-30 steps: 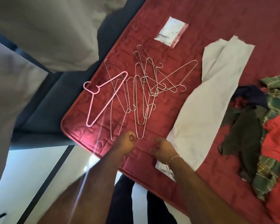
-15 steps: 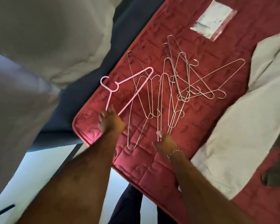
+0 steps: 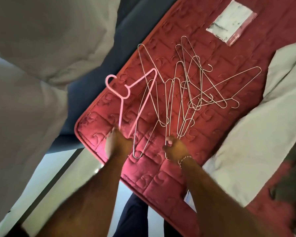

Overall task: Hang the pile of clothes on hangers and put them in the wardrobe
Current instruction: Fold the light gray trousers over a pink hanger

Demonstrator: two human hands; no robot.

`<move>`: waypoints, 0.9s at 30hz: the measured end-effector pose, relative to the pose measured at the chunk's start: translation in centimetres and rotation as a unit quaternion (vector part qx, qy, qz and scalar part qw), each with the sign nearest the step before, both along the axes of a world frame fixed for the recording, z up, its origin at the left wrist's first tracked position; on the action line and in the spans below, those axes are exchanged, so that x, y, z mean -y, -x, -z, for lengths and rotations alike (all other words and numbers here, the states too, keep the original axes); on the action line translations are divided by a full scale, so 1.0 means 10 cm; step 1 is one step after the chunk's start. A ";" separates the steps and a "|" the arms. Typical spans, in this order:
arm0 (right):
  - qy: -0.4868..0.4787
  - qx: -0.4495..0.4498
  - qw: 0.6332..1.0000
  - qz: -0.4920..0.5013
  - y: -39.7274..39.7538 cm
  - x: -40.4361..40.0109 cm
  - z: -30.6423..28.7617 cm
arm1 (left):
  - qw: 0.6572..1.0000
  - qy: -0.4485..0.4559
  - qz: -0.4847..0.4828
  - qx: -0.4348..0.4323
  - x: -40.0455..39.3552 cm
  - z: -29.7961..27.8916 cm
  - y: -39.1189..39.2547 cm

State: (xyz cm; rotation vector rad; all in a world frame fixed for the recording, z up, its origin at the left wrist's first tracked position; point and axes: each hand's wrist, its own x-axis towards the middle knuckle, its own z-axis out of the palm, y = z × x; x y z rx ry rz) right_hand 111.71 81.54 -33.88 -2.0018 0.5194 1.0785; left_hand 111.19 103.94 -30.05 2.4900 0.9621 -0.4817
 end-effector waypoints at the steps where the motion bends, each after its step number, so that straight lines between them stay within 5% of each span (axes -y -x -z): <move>1: -0.008 0.004 1.000 0.009 -0.05 -0.02 -0.11 | 0.999 0.010 -0.025 0.043 0.07 -0.08 0.09; 5: -0.040 0.062 0.997 0.002 -0.20 -0.08 -0.46 | 0.986 0.020 -0.101 0.131 0.22 -0.40 0.46; 11: -0.083 0.124 0.987 0.057 -0.15 0.15 -0.77 | 0.983 0.065 -0.061 0.161 0.34 -0.57 0.84; 15: -0.040 0.121 0.970 0.205 0.52 0.91 -0.45 | 0.978 0.159 0.136 0.019 0.57 -0.37 1.01; 21: 0.075 -0.004 0.893 0.444 2.15 2.31 0.21 | 0.892 0.251 0.349 -0.139 1.24 0.03 1.18; 27: 0.105 -0.058 0.880 0.460 2.91 2.46 -0.37 | 0.789 0.134 0.569 -0.188 1.80 0.26 1.53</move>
